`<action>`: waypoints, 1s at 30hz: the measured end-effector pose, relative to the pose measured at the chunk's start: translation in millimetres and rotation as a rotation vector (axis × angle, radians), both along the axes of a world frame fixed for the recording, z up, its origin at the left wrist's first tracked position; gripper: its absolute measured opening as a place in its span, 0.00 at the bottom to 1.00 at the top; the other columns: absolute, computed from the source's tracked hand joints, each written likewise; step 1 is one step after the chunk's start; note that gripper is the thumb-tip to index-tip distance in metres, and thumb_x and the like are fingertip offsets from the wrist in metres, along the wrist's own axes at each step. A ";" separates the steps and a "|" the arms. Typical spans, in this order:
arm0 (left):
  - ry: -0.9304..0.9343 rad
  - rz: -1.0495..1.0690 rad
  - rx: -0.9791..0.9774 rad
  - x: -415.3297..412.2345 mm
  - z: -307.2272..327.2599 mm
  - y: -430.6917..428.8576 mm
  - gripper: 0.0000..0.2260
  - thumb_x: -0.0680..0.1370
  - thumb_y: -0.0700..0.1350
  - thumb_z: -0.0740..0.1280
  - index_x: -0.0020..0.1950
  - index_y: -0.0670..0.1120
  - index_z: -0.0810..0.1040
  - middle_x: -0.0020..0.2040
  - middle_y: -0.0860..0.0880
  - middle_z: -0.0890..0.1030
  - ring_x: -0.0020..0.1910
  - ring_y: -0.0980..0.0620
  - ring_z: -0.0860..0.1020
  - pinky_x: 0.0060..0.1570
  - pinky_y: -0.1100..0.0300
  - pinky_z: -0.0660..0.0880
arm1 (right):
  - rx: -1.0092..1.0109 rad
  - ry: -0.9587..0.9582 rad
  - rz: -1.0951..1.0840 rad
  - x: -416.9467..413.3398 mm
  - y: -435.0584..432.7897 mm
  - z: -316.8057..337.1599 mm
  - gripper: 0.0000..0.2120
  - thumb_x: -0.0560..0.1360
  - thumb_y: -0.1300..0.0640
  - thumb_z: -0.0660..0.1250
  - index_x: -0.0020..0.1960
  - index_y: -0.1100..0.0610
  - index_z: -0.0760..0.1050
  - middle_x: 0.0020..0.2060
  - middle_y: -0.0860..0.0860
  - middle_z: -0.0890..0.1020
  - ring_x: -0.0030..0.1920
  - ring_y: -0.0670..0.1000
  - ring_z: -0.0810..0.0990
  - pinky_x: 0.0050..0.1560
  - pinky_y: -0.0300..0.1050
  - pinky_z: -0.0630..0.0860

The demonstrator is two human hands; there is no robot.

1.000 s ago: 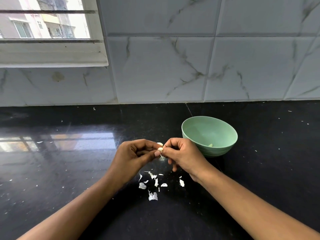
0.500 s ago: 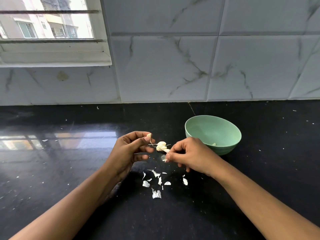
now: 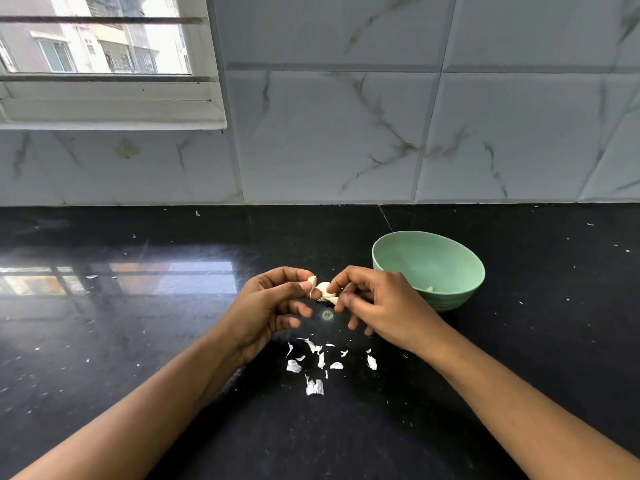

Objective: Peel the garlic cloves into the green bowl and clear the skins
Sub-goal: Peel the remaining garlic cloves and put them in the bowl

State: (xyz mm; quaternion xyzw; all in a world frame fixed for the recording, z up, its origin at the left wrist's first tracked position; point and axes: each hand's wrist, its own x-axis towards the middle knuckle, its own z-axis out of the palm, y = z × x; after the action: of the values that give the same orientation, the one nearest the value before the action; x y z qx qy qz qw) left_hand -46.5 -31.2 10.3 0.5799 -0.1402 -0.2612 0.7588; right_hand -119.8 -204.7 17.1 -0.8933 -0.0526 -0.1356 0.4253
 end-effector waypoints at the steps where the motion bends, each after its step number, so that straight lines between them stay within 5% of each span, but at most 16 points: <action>1: 0.009 -0.006 -0.002 0.1 -0.2 0.4 0.09 0.66 0.40 0.70 0.45 0.42 0.78 0.36 0.44 0.82 0.24 0.56 0.78 0.20 0.68 0.73 | -0.010 -0.051 -0.010 0.0 0.7 -0.6 0.07 0.76 0.62 0.66 0.51 0.52 0.79 0.37 0.46 0.81 0.32 0.47 0.82 0.31 0.36 0.75; 5: 0.005 -0.081 0.026 -1.7 -1.1 0.5 0.07 0.66 0.39 0.71 0.43 0.42 0.78 0.37 0.43 0.82 0.25 0.55 0.78 0.21 0.67 0.74 | -0.158 -0.300 0.028 0.9 3.5 -3.7 0.10 0.73 0.57 0.70 0.54 0.51 0.80 0.42 0.44 0.82 0.39 0.44 0.81 0.41 0.39 0.78; 9: -0.028 -0.126 0.063 -5.4 -1.7 -0.8 0.07 0.66 0.41 0.71 0.43 0.41 0.79 0.37 0.43 0.83 0.26 0.55 0.79 0.23 0.67 0.75 | -0.177 -0.368 0.010 1.9 5.5 -7.7 0.06 0.71 0.54 0.70 0.46 0.54 0.83 0.38 0.46 0.83 0.38 0.44 0.81 0.39 0.47 0.77; 17: -0.287 -0.045 0.090 -11.1 -2.8 -2.7 0.11 0.67 0.40 0.71 0.49 0.43 0.82 0.41 0.44 0.85 0.34 0.52 0.83 0.33 0.63 0.78 | 0.220 -0.192 -0.088 2.7 3.6 -5.2 0.03 0.69 0.60 0.76 0.39 0.55 0.83 0.29 0.49 0.83 0.31 0.46 0.82 0.36 0.43 0.80; 30: -0.466 0.046 0.148 -10.3 -6.6 -2.8 0.08 0.67 0.42 0.71 0.45 0.44 0.83 0.37 0.45 0.85 0.33 0.53 0.83 0.35 0.62 0.79 | 0.222 0.029 -0.019 0.7 0.2 2.7 0.05 0.73 0.59 0.71 0.39 0.53 0.80 0.32 0.51 0.83 0.35 0.48 0.84 0.34 0.42 0.80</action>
State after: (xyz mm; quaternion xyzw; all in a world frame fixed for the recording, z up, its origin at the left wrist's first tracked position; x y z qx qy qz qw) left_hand -56.8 -34.0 3.7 0.6817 -0.2784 -0.1126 0.6672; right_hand -119.1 -204.4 19.7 -0.8429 -0.0226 -0.1316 0.5212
